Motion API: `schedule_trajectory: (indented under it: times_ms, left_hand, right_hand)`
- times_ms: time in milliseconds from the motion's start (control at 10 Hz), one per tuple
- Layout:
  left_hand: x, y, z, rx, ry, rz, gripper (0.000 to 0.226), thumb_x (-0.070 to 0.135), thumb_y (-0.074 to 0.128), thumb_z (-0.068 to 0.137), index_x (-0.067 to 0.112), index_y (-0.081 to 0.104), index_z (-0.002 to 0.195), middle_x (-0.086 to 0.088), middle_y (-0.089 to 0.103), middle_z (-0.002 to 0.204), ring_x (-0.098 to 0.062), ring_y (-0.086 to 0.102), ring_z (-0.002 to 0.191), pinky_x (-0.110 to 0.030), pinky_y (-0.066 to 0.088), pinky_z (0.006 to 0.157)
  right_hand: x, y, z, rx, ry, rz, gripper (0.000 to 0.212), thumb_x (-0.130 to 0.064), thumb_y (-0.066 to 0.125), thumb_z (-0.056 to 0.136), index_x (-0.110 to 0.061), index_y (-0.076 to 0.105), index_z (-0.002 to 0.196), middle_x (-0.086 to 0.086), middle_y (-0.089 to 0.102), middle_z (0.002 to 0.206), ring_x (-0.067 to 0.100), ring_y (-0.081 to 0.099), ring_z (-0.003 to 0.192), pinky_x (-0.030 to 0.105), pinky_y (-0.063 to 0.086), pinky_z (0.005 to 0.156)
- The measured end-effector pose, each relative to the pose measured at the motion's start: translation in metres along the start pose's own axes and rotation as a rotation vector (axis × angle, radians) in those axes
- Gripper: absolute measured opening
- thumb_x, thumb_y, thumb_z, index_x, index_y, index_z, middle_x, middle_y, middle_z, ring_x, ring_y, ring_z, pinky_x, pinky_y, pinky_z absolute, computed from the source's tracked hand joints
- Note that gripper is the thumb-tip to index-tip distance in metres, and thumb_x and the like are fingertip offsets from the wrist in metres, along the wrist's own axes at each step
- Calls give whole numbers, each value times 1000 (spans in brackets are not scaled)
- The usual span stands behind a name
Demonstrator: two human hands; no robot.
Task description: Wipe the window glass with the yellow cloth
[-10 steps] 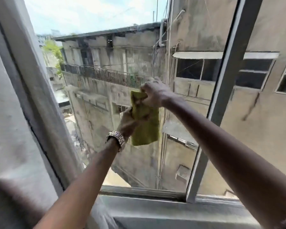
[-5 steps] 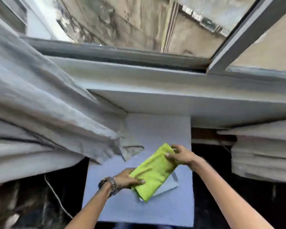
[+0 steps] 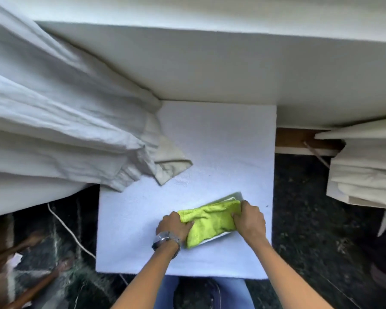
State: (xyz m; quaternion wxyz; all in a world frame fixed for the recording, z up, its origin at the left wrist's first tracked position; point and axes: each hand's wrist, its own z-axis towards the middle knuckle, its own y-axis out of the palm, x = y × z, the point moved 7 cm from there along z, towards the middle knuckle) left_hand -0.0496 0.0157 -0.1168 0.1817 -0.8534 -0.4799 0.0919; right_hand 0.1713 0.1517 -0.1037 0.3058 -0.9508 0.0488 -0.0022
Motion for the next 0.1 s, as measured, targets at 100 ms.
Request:
schedule_trajectory:
  times_ms: [100]
  left_hand:
    - [27,-34,-19,155,144,415,63,70,49,90,16,61,118,-10,67,124,-32,64,116,-37,52,89]
  right_hand:
    - [-31,-40,-19,185,-129,-198,32,-14,49,100,-9,48,131,11,70,114,34,68,105,40,55,79]
